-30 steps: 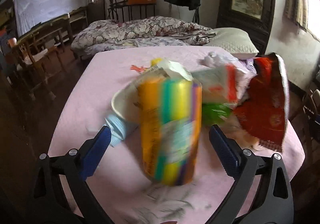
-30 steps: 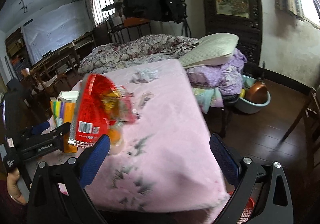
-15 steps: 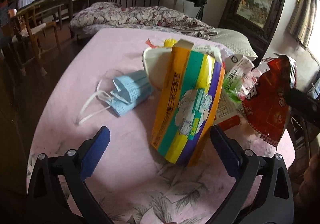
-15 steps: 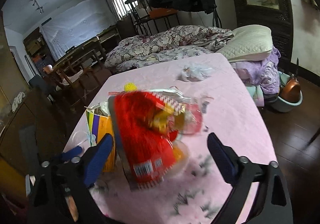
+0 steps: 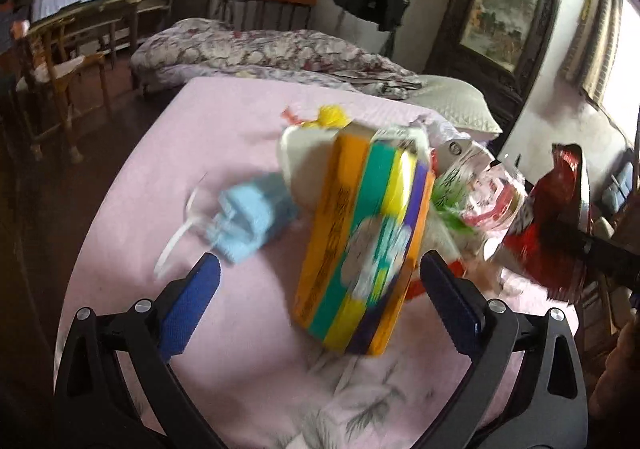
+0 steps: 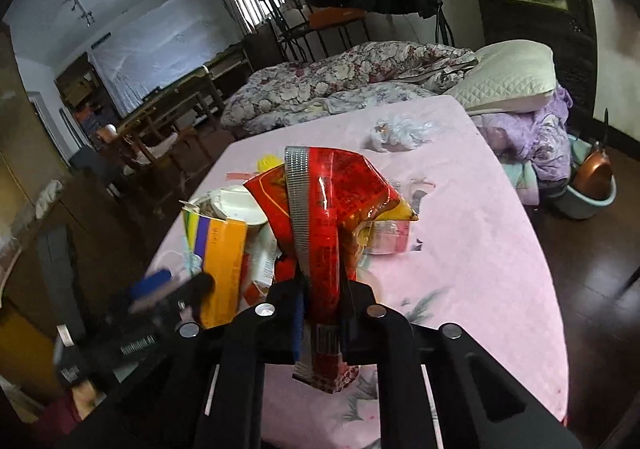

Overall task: Collect trash
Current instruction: 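Grasp the red snack bag with the right tool while the left tool grasps the striped box, then carry the bag and box to the red basket and open both tools, then grasp the white paper cup with the left tool while the right tool grasps a clear wrapper, then carry the paper cup and wrapper to the red basket and release both, then move both open tools back over the table, then grasp the blue face mask with the left tool while the right tool grasps the orange cup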

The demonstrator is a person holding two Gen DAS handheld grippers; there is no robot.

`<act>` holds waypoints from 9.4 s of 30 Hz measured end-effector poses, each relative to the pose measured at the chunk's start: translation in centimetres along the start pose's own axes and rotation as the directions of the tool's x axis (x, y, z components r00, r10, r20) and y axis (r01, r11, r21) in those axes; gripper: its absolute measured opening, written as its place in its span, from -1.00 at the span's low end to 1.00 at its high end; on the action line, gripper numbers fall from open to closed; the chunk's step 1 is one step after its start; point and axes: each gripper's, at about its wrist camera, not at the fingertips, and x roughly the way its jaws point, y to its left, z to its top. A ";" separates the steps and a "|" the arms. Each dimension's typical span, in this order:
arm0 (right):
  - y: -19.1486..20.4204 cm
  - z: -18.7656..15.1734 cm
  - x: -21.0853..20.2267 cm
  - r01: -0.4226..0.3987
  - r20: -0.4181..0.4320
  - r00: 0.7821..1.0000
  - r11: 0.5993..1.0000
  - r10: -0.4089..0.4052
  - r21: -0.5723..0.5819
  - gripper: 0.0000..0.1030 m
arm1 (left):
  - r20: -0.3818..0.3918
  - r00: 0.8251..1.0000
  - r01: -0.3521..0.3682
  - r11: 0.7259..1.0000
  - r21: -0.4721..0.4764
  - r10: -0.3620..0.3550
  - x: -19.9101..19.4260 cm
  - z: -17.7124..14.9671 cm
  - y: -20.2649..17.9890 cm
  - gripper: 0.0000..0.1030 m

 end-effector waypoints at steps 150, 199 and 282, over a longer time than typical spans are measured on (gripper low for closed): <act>-3.8 2.1 0.4 0.066 0.047 0.997 0.997 -0.067 0.025 -0.65 | -0.073 0.995 0.060 0.998 -0.027 -0.062 4.0 5.6 -0.9 0.87; -32.8 -24.0 -10.1 0.459 -0.277 0.888 0.742 -0.366 0.488 0.13 | -0.450 0.813 0.545 0.755 0.365 -0.369 4.1 -11.1 -35.7 0.47; -1.0 -3.3 2.7 0.125 -0.061 0.989 0.987 -0.131 -0.105 0.09 | -0.089 0.996 -0.024 1.000 0.000 0.024 3.2 4.1 4.8 0.29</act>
